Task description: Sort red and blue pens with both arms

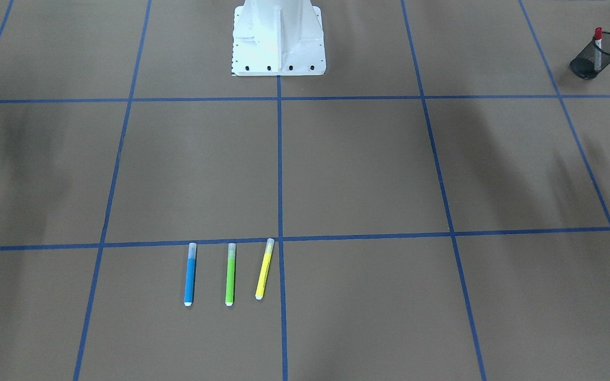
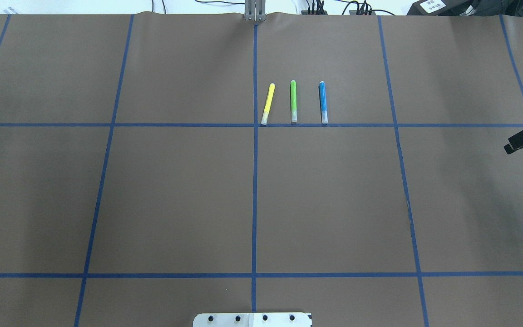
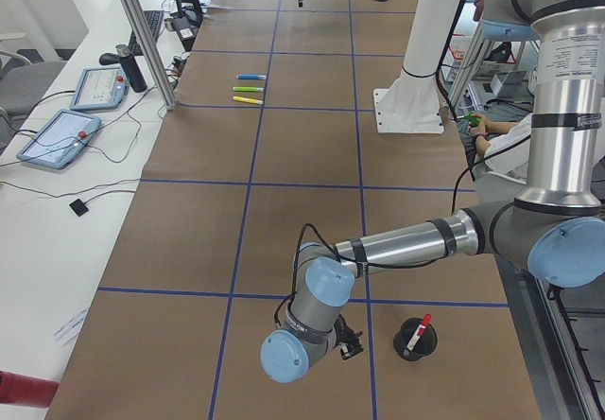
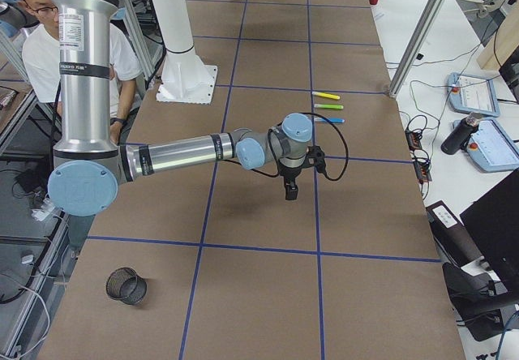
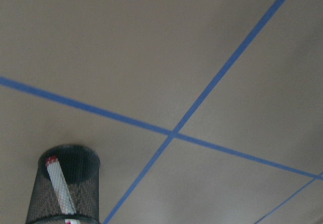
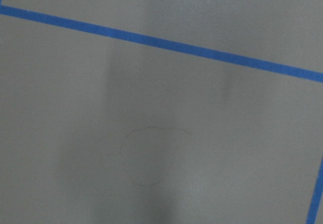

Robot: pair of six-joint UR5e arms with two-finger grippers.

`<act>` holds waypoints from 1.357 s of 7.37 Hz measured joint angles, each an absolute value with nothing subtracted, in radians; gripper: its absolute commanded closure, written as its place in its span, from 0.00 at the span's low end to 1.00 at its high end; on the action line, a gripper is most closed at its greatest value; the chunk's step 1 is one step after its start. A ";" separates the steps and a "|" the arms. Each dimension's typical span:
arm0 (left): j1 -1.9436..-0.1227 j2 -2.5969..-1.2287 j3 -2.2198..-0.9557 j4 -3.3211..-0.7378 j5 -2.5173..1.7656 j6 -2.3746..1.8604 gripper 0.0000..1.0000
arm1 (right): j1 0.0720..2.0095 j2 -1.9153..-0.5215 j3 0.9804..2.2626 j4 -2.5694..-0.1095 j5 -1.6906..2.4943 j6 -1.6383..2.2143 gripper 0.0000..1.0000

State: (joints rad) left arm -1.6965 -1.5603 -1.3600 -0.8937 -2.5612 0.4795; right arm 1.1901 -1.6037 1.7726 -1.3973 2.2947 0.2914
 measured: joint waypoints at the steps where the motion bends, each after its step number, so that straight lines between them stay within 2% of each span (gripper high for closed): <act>1: -1.696 -1.562 -1.360 -1.080 -2.566 0.438 0.00 | 1.190 -1.583 1.763 -1.397 2.293 0.305 0.00; 4: -1.695 -1.578 -1.362 -1.503 -2.562 0.377 0.00 | 1.156 -1.457 1.715 -1.397 2.285 0.455 0.00; 6: -1.679 -1.642 -1.370 -1.585 -2.558 0.218 0.00 | 1.091 -1.344 1.668 -1.397 2.276 0.590 0.00; 10: -1.652 -1.699 -1.407 -1.650 -2.564 0.087 0.00 | 0.970 -1.066 1.488 -1.392 2.202 0.820 0.02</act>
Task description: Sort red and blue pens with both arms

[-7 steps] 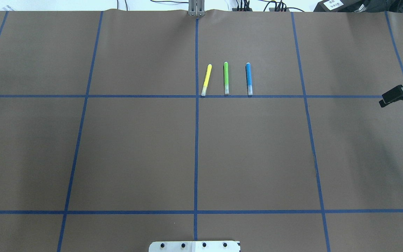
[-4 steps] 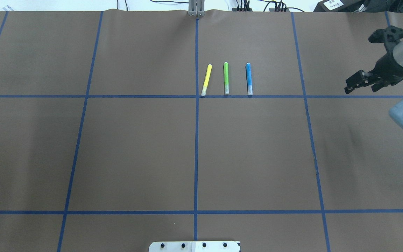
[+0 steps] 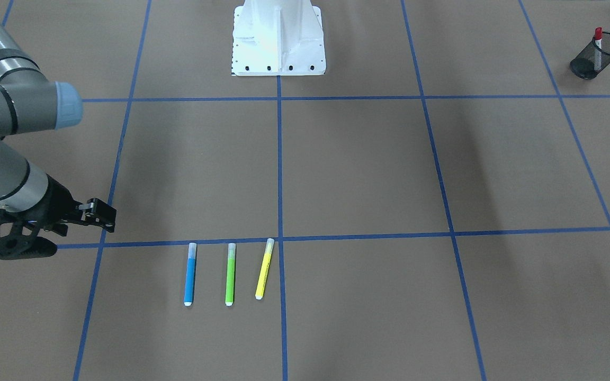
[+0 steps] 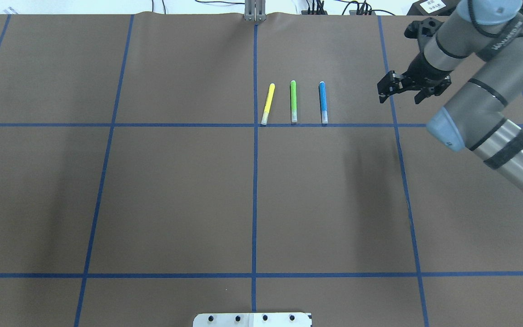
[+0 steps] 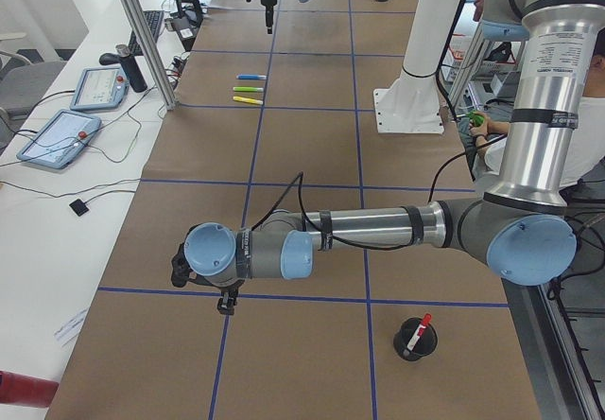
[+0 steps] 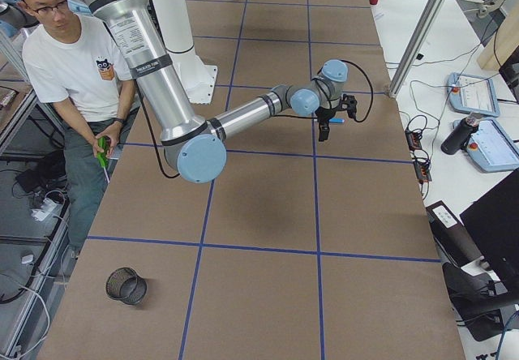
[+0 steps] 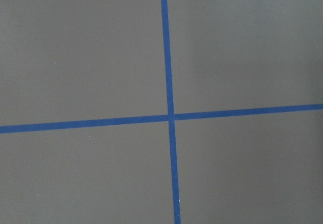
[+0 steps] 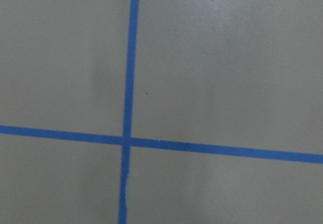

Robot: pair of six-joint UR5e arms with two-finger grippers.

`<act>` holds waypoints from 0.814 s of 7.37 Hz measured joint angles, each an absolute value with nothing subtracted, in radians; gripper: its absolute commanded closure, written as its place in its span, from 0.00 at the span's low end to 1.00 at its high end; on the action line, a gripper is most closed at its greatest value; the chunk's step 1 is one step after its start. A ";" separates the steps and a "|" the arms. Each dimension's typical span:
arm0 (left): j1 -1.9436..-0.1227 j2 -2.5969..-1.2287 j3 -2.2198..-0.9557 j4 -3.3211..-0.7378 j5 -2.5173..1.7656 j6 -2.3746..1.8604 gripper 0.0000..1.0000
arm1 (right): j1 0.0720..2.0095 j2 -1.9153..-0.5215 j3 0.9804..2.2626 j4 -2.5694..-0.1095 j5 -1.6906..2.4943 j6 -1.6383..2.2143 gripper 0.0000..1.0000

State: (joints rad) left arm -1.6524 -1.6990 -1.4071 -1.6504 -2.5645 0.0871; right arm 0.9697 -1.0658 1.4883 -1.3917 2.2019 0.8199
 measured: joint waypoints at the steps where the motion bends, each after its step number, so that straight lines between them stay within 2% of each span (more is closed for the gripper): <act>1: -1.646 -1.698 -1.412 -1.665 -2.567 0.085 0.00 | 0.932 -1.006 1.429 -1.364 2.159 0.884 0.04; 5: -1.634 -1.684 -1.411 -1.688 -2.569 0.076 0.00 | 0.798 -0.879 1.254 -1.209 2.062 1.069 0.19; 6: -1.634 -1.681 -1.413 -1.688 -2.569 0.075 0.00 | 0.788 -0.865 1.231 -1.206 2.059 1.072 0.33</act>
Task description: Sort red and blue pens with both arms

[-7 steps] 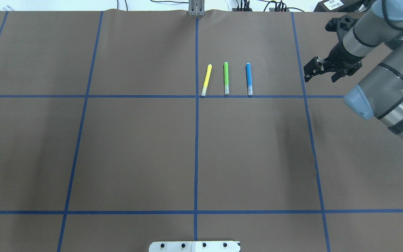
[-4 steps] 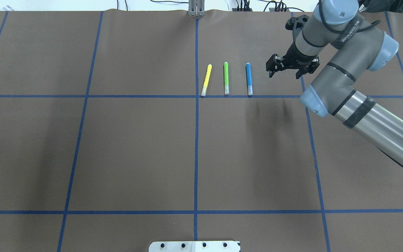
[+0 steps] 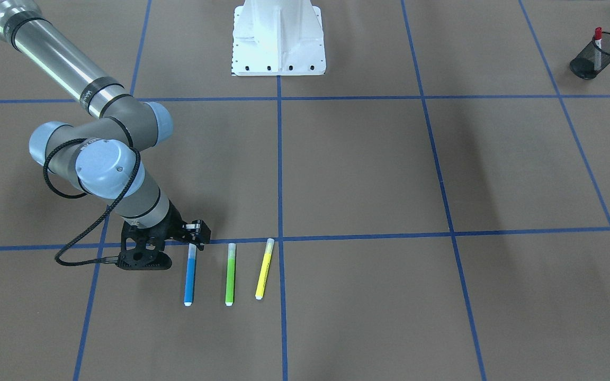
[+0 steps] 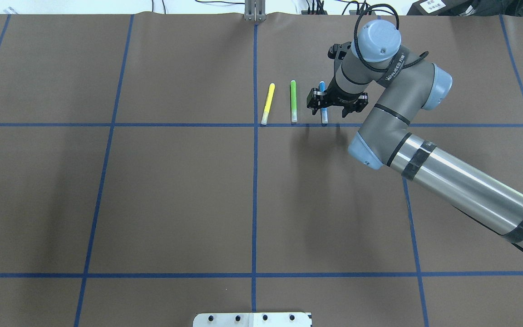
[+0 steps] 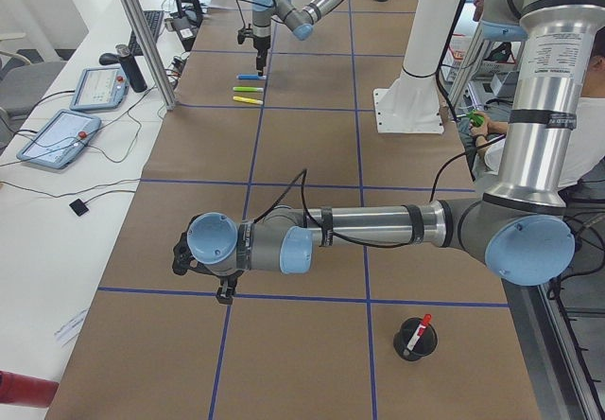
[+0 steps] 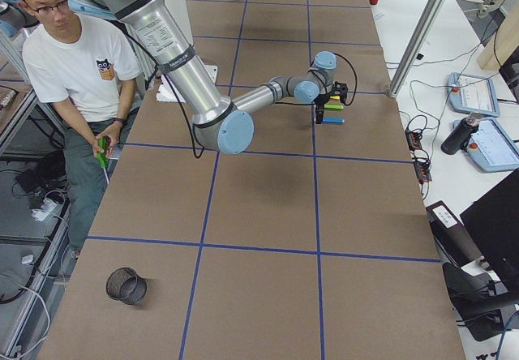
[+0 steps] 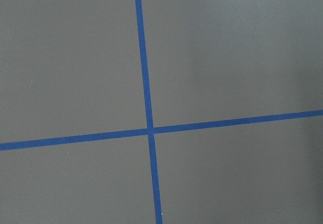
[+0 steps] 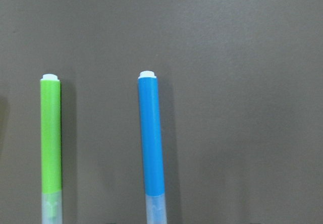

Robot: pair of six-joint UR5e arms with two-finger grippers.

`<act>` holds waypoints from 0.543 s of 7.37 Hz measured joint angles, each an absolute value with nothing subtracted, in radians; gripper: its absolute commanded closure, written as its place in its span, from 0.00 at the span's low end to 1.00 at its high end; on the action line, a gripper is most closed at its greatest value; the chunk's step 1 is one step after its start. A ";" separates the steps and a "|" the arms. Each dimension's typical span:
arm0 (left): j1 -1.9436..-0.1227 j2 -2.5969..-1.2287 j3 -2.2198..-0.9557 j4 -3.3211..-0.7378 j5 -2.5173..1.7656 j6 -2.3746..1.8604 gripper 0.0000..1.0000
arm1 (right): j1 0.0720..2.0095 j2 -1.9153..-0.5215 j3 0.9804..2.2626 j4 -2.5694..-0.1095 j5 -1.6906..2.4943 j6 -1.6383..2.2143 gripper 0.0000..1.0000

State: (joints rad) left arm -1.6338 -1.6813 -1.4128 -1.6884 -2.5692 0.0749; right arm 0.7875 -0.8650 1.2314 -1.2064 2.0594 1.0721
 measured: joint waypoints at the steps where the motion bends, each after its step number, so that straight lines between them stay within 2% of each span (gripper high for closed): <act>1: -1.634 -1.680 -1.413 -1.688 -2.569 0.074 0.00 | 0.781 -0.857 1.211 -1.205 2.058 1.070 0.55; 2: -1.634 -1.680 -1.412 -1.689 -2.569 0.073 0.00 | 0.779 -0.854 1.201 -1.205 2.057 1.068 0.61; 3: -1.634 -1.680 -1.410 -1.689 -2.569 0.073 0.00 | 0.778 -0.853 1.196 -1.206 2.057 1.068 0.62; 4: -1.634 -1.680 -1.410 -1.689 -2.569 0.074 0.00 | 0.778 -0.852 1.193 -1.206 2.057 1.067 0.77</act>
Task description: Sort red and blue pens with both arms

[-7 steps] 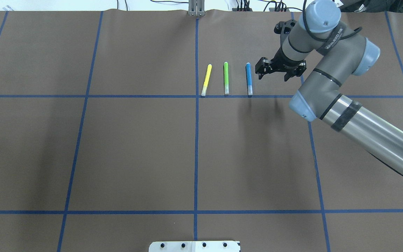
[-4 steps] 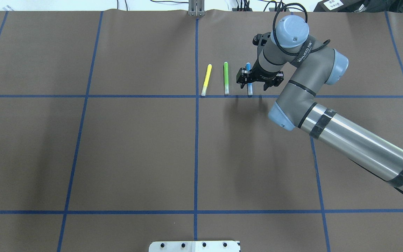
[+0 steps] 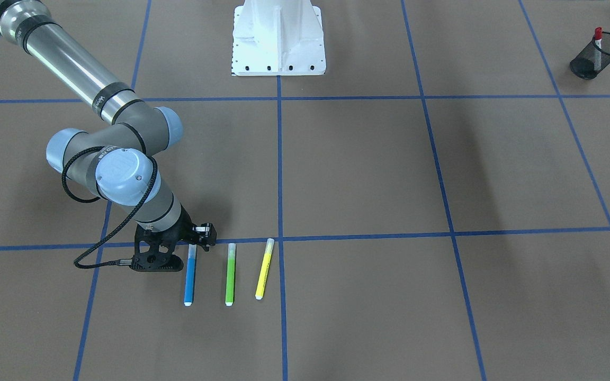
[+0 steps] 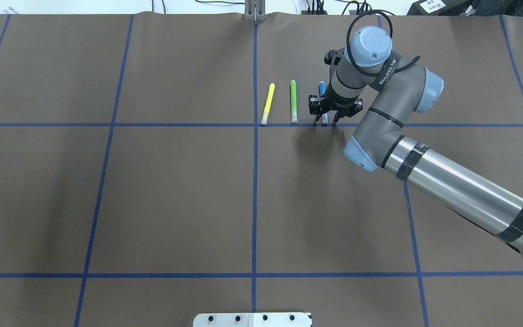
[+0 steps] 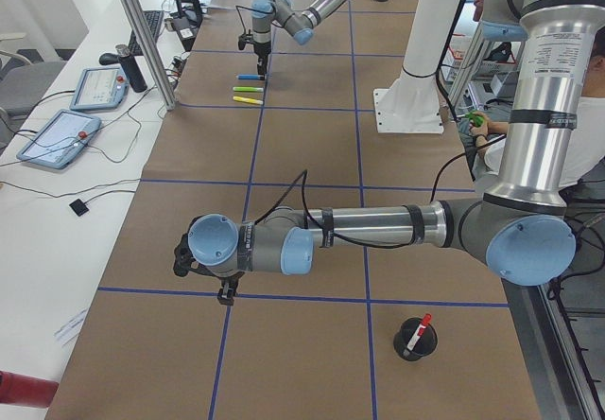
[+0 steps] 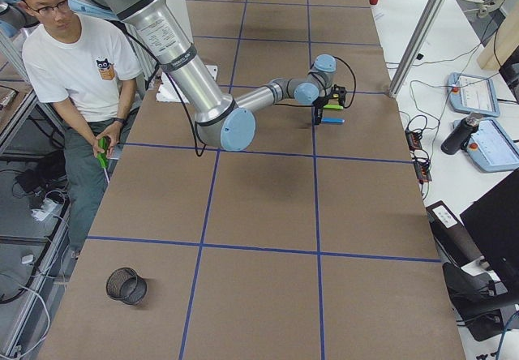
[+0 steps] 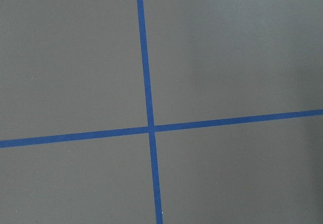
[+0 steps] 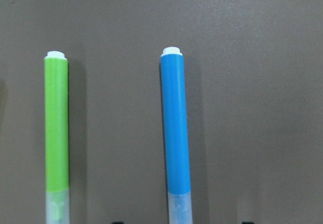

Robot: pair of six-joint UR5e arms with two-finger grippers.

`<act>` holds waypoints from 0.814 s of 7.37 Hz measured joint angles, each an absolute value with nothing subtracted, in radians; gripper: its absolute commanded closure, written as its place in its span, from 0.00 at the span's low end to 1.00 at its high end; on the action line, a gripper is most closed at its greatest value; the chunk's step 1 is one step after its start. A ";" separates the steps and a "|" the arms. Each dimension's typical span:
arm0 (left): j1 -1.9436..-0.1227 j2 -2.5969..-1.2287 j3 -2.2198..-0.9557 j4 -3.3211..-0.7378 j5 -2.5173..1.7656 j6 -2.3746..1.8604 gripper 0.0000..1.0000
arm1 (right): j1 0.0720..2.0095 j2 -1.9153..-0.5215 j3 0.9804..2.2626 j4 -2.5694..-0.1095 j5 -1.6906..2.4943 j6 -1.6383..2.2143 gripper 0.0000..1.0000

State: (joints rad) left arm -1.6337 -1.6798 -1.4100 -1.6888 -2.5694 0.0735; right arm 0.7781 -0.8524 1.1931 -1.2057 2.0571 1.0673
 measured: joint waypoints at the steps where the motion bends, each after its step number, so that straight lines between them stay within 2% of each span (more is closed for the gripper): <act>1: -1.634 -1.680 -1.410 -1.689 -2.569 0.074 0.00 | 0.777 -0.852 1.191 -1.206 2.057 1.066 0.96; 2: -1.633 -1.680 -1.410 -1.689 -2.568 0.074 0.00 | 0.776 -0.852 1.190 -1.206 2.057 1.065 1.00; 6: -1.633 -1.680 -1.410 -1.688 -2.568 0.073 0.00 | 0.828 -0.854 1.220 -1.214 2.112 1.075 1.00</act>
State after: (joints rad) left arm -1.6332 -1.6797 -1.4097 -1.6877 -2.5682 0.0728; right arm 0.8275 -0.8540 1.2197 -1.2139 2.1125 1.0748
